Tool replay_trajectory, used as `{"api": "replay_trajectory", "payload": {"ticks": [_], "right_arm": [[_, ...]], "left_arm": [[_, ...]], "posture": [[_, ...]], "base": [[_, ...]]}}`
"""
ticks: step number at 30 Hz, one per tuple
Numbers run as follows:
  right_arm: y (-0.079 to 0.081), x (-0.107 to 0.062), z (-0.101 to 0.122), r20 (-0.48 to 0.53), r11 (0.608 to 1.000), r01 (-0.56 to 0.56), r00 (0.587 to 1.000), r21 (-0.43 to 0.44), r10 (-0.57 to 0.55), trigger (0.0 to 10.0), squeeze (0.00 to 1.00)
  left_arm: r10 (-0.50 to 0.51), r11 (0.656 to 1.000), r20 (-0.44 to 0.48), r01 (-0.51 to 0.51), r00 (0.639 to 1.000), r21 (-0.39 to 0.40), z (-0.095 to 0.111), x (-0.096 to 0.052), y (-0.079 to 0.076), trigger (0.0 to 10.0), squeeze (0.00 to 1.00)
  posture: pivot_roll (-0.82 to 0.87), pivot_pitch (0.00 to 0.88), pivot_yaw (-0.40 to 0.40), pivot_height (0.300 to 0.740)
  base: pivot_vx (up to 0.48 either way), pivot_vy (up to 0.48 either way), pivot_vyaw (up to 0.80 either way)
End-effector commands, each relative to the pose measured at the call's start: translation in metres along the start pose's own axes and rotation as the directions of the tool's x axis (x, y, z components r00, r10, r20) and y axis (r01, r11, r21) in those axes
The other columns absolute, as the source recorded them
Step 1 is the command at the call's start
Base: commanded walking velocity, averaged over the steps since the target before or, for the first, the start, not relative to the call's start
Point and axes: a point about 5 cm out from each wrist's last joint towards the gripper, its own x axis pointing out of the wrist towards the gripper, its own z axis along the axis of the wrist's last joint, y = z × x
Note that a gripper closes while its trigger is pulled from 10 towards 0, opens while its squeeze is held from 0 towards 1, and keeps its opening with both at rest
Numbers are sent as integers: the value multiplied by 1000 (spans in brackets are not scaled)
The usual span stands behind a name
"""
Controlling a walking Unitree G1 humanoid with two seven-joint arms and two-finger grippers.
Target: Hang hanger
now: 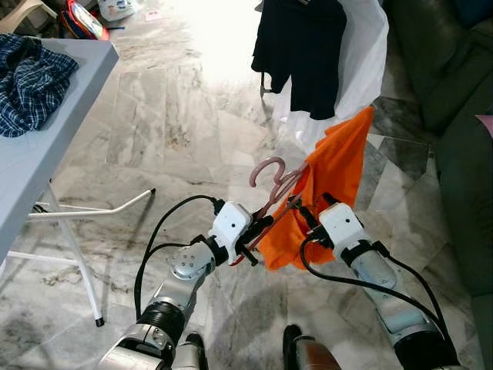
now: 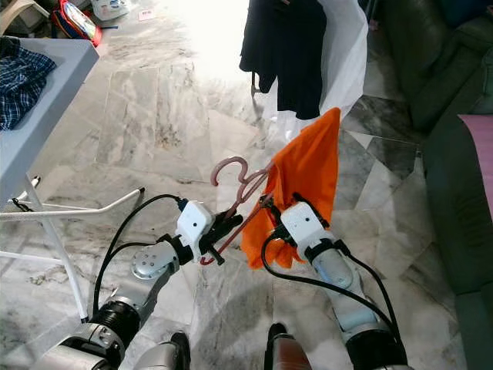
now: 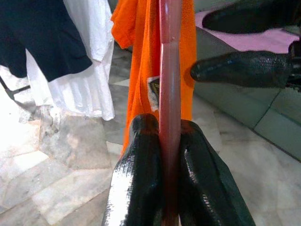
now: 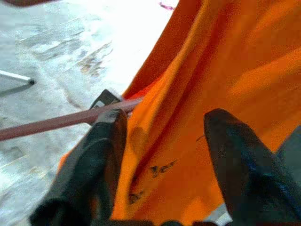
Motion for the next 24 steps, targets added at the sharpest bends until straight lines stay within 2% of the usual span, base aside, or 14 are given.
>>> {"api": "replay_trajectory", "payload": {"ticks": [1, 5, 6, 7, 8, 14, 17, 18, 19, 24], "right_arm": [[1, 1, 5, 24, 1000, 24, 999, -18, -23, 10000, 1000], [6, 5, 9, 32, 1000, 10, 999, -17, -9, 10000, 1000], [8, 6, 10, 34, 1000, 4, 999, -16, -4, 10000, 761], [10, 8, 11, 38, 1000, -2, 999, -19, 2, 10000, 322], [11, 9, 12, 40, 1000, -5, 999, -21, 6, 10000, 0], [17, 20, 16, 44, 1000, -13, 999, -20, 14, 10000, 0], [13, 24, 15, 29, 999, 12, 1000, -40, -11, 10000, 0], [9, 25, 13, 17, 998, 33, 999, -44, -32, 7373, 0], [4, 25, 11, 7, 997, 54, 999, -50, -54, 0, 0], [-8, 24, 9, 0, 992, 106, 994, -65, -106, 0, 0]], "left_arm": [[-13, 1000, 3, 13, 1000, 2, 1, 2, -2, 0, 0], [-28, 1000, 5, 28, 1000, -4, 1, 2, -4, 0, 0], [-33, 999, 5, 33, 999, -4, 0, 2, -5, 0, 0], [-38, 999, 4, 38, 999, -5, 0, 2, -6, 0, 0], [-41, 999, 3, 41, 999, -5, 0, 2, -7, 0, 0], [-62, 998, 8, 62, 998, -14, -1, 2, -10, 0, 0], [-64, 998, 9, 64, 998, -14, -1, 2, -10, 0, 0], [-64, 998, 11, 64, 998, -15, -1, 2, -10, 0, 0], [-63, 998, 11, 63, 998, -15, -1, 1, -9, 0, 0], [-59, 998, 9, 60, 998, -14, -2, 0, -8, 0, 0]], "posture": [[-29, 265, 49, 740], [-27, 266, 48, 740], [-27, 266, 47, 740], [-26, 266, 47, 740], [-25, 266, 47, 740], [-17, 262, 44, 740], [-14, 260, 42, 740], [-13, 260, 41, 740], [-11, 260, 40, 740], [-10, 259, 39, 740]], "base": [[0, 0, 0], [0, 0, 0], [0, 0, 0], [0, 0, 0], [0, 0, 0], [0, 0, 0], [0, 0, 0], [0, 0, 0], [0, 0, 0], [0, 0, 0]]}}
